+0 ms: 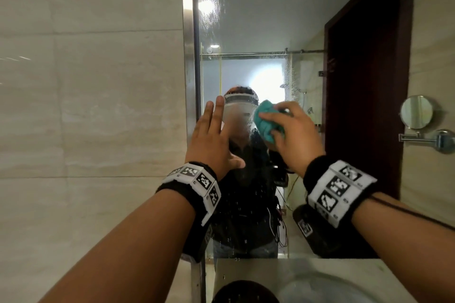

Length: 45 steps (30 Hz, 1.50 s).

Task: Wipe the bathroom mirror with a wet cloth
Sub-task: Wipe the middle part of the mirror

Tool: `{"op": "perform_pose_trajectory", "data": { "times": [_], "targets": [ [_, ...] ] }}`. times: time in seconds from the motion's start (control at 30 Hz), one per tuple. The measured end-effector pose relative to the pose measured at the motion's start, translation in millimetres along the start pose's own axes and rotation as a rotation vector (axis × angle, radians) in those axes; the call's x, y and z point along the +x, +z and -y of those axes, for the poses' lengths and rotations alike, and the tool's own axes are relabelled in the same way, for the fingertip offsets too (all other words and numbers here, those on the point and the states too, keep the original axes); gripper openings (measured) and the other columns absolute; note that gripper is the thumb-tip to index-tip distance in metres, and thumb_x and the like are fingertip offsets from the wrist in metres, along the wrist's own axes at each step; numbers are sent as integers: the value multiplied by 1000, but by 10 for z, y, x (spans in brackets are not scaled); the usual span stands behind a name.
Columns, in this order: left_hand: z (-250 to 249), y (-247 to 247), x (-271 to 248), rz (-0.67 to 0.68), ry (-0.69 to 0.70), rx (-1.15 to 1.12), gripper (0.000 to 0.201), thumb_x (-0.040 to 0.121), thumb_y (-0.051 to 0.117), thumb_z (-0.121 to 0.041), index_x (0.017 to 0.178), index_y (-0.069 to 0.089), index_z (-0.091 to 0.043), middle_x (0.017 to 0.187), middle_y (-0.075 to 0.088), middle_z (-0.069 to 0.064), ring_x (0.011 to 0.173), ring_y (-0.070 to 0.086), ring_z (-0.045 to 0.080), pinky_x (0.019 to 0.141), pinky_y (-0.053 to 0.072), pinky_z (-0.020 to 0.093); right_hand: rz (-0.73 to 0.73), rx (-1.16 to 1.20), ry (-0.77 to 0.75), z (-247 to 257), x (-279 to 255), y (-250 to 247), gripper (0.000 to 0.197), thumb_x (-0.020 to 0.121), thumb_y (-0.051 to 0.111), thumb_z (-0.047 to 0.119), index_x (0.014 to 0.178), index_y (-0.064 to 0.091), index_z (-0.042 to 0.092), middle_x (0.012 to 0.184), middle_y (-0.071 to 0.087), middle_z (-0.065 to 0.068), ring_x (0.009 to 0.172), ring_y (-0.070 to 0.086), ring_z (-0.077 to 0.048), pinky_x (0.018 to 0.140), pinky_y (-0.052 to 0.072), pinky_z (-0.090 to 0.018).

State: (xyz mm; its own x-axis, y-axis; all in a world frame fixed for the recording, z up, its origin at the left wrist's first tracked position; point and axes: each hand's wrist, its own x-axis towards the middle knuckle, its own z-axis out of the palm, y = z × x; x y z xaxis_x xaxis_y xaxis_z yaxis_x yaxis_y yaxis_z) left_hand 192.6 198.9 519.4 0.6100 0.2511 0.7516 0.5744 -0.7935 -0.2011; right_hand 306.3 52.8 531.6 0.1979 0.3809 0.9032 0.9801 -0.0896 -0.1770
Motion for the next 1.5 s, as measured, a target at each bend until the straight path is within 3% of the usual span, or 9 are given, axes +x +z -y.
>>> {"op": "perform_pose_trajectory", "data": {
  "times": [0.07,0.23,0.4,0.57,0.73,0.93,1.13,1.3,1.5],
  "targets": [
    [-3,6,0,0,-1,1,125,67,61,-72,144,-26,-25,151,-33,9,140,-27,28,119,-2,43,-61,-111,-8,36,44,-4,34,86,59,11,119,63,18,131,47,-3,113,46,-21,96,35,-21],
    [-4,-4,7,-7,6,4,125,68,62,-71,144,-26,-24,151,-32,10,141,-26,28,119,-3,42,228,-243,-207,1,-396,139,33,81,69,19,114,66,21,126,55,-4,105,51,-35,90,47,-45],
    [-10,-14,-14,2,0,0,123,69,60,-71,144,-26,-25,151,-33,9,140,-27,28,118,-6,41,-43,-182,-18,-40,47,15,40,89,59,16,128,55,24,130,49,1,111,43,-26,92,34,-27],
    [-14,-34,-16,-9,5,-15,119,72,60,-67,145,-24,-25,152,-31,10,141,-26,28,117,-8,39,266,-280,-269,28,-428,160,44,81,66,13,124,59,24,125,53,-7,107,52,-33,80,51,-45],
    [-22,-26,-22,2,-5,-3,123,69,60,-72,145,-24,-25,151,-33,8,140,-27,27,117,-8,40,-102,-203,48,-107,196,-82,45,88,55,11,131,51,25,126,42,-6,110,42,-27,97,40,-35],
    [-23,-31,0,-7,-4,9,124,68,62,-71,146,-22,-24,152,-30,11,141,-24,29,117,-6,40,328,-371,-335,3,-537,172,59,67,74,8,121,61,27,119,56,-8,97,57,-33,69,53,-43],
    [-24,-11,0,3,-9,12,128,65,64,-72,145,-24,-25,151,-32,9,141,-26,28,119,-3,43,1,-216,10,-54,-21,-35,46,89,55,10,131,52,26,126,48,-4,112,40,-26,97,39,-35],
    [-18,-17,11,9,-10,27,128,66,61,-74,144,-27,-23,150,-34,10,140,-28,29,118,-3,43,299,-363,-325,-17,-416,20,48,80,67,12,125,58,28,121,55,-4,111,48,-31,78,53,-44],
    [-17,-23,-6,14,-3,6,128,65,61,-75,145,-25,-24,150,-34,9,139,-28,29,118,-6,42,-57,-225,59,-194,-225,-38,46,86,59,6,129,56,25,131,46,-2,113,34,-29,95,27,-24]
  ]
}}
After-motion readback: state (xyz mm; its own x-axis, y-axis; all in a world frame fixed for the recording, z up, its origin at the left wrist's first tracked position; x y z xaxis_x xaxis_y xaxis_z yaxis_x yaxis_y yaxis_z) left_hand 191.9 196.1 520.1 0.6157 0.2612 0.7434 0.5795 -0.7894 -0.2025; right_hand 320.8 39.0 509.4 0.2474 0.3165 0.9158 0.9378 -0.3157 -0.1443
